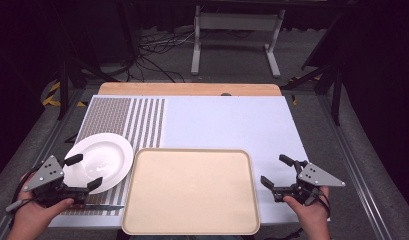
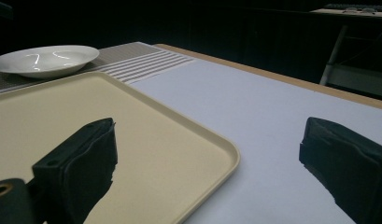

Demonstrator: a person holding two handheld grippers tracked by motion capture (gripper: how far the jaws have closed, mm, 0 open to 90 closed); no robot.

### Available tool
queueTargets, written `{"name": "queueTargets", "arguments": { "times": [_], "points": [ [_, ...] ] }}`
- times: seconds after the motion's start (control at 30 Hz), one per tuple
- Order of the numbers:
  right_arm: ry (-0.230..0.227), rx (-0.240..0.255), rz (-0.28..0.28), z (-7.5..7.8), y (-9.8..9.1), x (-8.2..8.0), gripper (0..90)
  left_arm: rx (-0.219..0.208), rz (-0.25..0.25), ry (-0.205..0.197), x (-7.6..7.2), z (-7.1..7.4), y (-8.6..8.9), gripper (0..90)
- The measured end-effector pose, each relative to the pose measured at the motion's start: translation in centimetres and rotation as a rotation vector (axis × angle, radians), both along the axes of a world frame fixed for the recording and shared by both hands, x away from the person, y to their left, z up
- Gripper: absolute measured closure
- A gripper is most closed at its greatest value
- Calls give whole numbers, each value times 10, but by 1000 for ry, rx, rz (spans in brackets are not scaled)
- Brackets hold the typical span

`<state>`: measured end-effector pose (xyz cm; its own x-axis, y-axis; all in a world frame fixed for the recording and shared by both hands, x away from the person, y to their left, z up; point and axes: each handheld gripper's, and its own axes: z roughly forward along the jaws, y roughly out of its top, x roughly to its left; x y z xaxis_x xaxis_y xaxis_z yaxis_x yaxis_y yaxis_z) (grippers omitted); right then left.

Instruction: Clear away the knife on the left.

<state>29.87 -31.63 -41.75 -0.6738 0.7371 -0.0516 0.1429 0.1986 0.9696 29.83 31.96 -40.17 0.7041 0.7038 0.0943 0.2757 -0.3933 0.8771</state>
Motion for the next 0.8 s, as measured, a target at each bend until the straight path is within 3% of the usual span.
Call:
{"name": "queueTargets", "arguments": {
  "times": [0.43, 0.6, 0.8],
  "points": [
    [19, -2, 13, -5, 0, 2, 47, 174, -58, 97, 2, 11, 4, 72],
    [29, -6, 20, -6, 1, 2, 47, 211, -73, 120, 3, 16, 5, 73],
    [35, -12, 27, -7, 1, 3, 47, 281, -107, 180, 3, 25, 7, 73]
  ]
}}
